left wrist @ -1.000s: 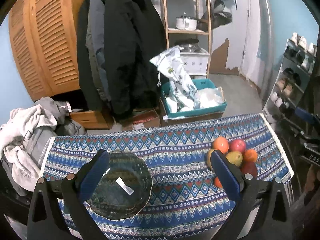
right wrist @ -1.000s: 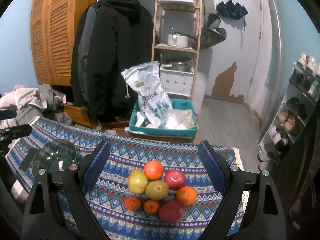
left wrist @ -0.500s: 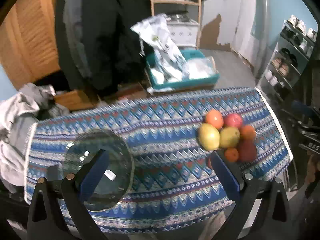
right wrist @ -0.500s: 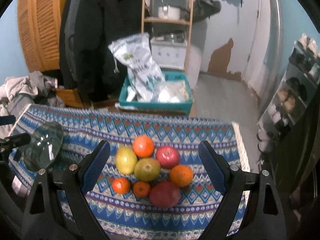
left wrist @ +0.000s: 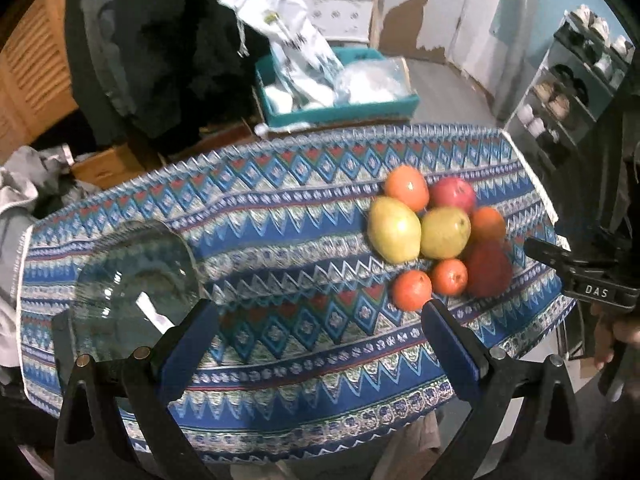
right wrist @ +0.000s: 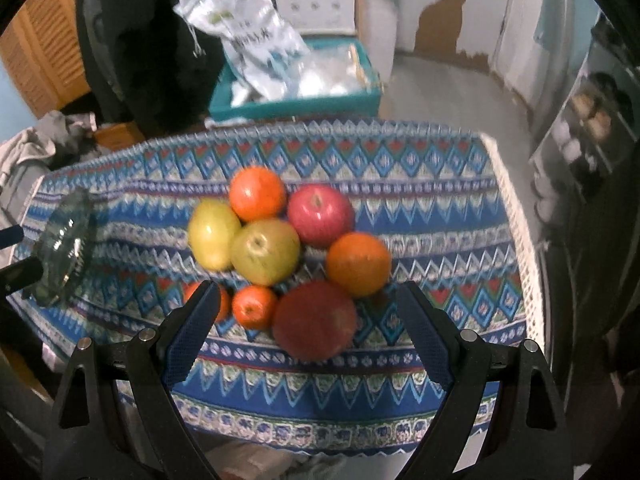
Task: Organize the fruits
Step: 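Grasp a small mandarin with the left tool while the right tool grasps a large red apple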
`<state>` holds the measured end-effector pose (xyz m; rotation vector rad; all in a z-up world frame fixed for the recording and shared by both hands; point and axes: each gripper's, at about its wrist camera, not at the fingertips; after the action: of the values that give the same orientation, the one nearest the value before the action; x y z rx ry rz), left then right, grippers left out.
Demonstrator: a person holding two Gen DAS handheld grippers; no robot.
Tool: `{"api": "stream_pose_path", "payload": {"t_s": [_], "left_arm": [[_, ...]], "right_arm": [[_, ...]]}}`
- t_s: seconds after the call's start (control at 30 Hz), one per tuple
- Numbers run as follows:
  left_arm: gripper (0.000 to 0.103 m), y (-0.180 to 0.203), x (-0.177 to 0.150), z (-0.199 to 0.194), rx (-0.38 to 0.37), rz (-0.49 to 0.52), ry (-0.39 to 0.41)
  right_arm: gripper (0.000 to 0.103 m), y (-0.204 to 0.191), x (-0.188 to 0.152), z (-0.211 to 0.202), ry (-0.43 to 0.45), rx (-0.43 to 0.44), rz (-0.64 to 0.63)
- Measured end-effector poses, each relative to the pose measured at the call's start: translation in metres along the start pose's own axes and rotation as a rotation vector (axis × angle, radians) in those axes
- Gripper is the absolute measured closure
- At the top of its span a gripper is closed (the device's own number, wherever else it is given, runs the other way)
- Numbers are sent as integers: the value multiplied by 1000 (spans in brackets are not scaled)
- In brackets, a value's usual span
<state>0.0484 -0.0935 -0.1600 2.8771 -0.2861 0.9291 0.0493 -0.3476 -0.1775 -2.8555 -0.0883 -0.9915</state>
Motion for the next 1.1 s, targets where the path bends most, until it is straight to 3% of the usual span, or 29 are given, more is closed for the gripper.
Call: {"api": "stream_pose_path", "payload": {"t_s": [0.2,0.5,0.9,1.1], "left_arm": [[1,18,-9,29,29,79,-39],[1,37,-16,54,-25,129,-95],[1,61,-23,90,-81,146,-163],[1,75,-27,110,-94,171,-190]], "right_arm": [[15,6,-15,38,-101,-9,-27],[15,5,-32,77,-199,-5,-83],[16,3,-35,97,-216,73,-111],[24,0,-35,97,-204,103,-106]]}}
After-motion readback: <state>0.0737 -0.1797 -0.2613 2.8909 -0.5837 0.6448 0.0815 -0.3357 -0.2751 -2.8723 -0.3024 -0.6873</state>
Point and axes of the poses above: each gripper's, at about its wrist camera, not at the fingertips, and z roughly the way its jaws point, y to its right, x to its top, and after that the axes turned 11 degrees about y, right-handed
